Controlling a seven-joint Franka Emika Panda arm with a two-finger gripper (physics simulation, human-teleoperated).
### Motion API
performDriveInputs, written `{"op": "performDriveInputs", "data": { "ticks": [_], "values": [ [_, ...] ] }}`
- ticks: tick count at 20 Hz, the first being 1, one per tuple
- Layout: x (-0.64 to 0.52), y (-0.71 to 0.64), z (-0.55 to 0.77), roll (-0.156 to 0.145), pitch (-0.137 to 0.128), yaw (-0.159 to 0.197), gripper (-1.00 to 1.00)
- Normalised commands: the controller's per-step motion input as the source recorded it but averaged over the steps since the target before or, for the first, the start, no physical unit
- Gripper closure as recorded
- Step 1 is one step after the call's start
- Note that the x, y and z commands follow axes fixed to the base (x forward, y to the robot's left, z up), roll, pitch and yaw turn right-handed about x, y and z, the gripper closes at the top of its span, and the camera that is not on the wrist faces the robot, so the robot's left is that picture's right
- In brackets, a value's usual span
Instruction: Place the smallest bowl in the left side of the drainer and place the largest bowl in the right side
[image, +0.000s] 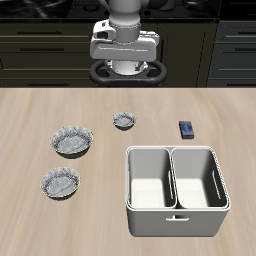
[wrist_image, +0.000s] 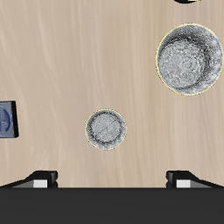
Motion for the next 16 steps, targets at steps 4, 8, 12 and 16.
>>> {"op": "performDriveInputs", "data": {
  "ticks": [4, 8, 12, 16],
  "values": [
    [0.07, 0.16, -0.40, 0.030, 0.029, 0.026, -1.00],
    [0.02, 0.15, -0.37, 0.035, 0.044, 0.006, -1.00],
    [-0.02, 0.10, -0.18, 0.023, -0.029, 0.016, -1.00],
    [-0.01, 0.16, -0.31, 0.034, 0.000, 0.043, -1.00]
  ]
}}
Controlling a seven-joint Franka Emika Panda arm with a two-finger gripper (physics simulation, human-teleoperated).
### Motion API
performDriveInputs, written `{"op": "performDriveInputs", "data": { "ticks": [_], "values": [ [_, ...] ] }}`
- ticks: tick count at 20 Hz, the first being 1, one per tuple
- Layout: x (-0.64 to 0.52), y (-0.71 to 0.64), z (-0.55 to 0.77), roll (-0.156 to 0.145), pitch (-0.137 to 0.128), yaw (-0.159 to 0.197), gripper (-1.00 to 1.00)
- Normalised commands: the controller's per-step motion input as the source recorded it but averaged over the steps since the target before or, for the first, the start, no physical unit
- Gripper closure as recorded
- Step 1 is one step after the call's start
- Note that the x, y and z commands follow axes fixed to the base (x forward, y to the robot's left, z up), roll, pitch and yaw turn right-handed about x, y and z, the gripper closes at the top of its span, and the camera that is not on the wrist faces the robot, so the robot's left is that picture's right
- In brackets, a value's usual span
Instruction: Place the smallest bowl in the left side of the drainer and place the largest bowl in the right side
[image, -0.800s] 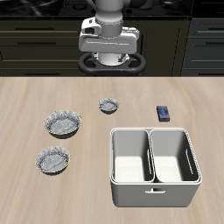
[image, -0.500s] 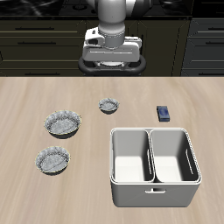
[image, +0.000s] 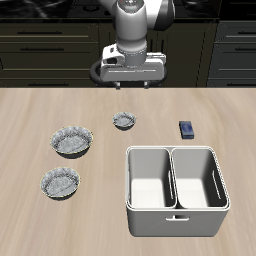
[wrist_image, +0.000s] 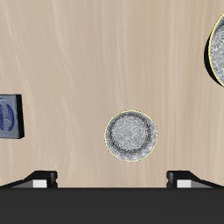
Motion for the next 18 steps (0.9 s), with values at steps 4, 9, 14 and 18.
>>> {"op": "performDriveInputs", "data": {
  "ticks": [4, 9, 14, 18],
  "values": [
    [-0.03, 0.06, -0.20, 0.005, -0.031, 0.024, -1.00],
    [0.03, -0.01, -0.34, -0.001, 0.030, -0.008, -1.00],
    [-0.01, 0.06, -0.22, 0.005, -0.024, 0.022, -1.00],
    [-0.01, 0.07, -0.30, -0.004, 0.023, 0.007, -1.00]
  ]
}}
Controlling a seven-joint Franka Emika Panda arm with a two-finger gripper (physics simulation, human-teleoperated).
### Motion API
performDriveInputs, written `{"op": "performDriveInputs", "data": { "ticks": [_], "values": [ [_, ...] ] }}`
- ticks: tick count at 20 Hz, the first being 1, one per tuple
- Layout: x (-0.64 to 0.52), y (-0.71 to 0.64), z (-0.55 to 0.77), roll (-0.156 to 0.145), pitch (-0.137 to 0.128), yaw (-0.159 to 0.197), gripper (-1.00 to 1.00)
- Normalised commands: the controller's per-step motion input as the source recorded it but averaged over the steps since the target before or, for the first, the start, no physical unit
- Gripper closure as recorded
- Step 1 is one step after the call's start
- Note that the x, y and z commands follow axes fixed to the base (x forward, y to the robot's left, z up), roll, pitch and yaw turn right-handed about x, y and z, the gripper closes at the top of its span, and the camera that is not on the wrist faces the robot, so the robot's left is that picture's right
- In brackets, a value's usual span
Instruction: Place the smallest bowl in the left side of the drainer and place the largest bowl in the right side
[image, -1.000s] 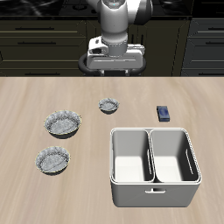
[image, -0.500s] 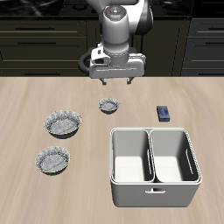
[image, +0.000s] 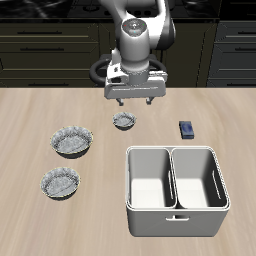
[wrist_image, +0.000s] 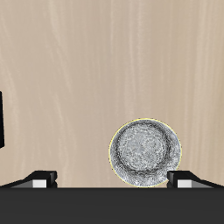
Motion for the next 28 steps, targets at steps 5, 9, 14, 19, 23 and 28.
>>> {"op": "performDriveInputs", "data": {
  "ticks": [5, 9, 14, 19, 23, 28],
  "values": [
    [0.02, 0.04, -0.25, 0.006, 0.011, 0.004, -1.00],
    [0.04, 0.02, -0.28, -0.006, 0.013, 0.019, -1.00],
    [0.01, 0.03, -0.23, 0.005, 0.019, 0.011, -1.00],
    [0.02, 0.06, -0.29, 0.012, 0.051, -0.018, -1.00],
    [0.01, -0.01, -0.12, 0.001, 0.017, -0.016, -1.00],
    [-0.01, 0.01, -0.26, 0.011, 0.052, -0.015, -1.00]
  ]
}}
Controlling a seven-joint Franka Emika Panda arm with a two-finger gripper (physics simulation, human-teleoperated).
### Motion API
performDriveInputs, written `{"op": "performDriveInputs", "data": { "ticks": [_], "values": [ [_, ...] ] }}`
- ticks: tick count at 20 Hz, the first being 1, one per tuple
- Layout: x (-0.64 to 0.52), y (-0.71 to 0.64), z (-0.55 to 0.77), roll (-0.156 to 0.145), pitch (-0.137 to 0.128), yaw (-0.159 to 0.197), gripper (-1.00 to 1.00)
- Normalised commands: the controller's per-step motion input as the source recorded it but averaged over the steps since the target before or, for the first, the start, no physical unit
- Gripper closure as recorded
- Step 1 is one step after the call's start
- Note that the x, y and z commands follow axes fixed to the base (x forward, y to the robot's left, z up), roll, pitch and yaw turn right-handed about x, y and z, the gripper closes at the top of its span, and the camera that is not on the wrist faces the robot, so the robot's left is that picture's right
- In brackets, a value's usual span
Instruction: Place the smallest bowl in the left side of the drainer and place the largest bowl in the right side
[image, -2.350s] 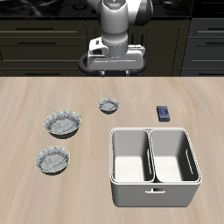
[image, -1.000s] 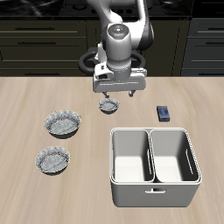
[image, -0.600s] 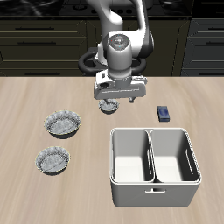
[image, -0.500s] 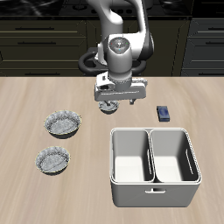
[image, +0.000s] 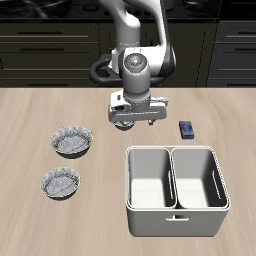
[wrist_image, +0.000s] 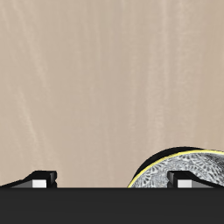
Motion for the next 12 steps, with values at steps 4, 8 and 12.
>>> {"op": "performDriveInputs", "data": {
  "ticks": [4, 8, 12],
  "values": [
    [-0.02, -0.01, -0.17, 0.032, 0.043, -0.031, 1.00],
    [-0.01, -0.11, -0.10, 0.020, 0.030, -0.064, 1.00],
    [-0.02, -0.06, -0.02, -0.001, 0.013, -0.021, 1.00]
  ]
}}
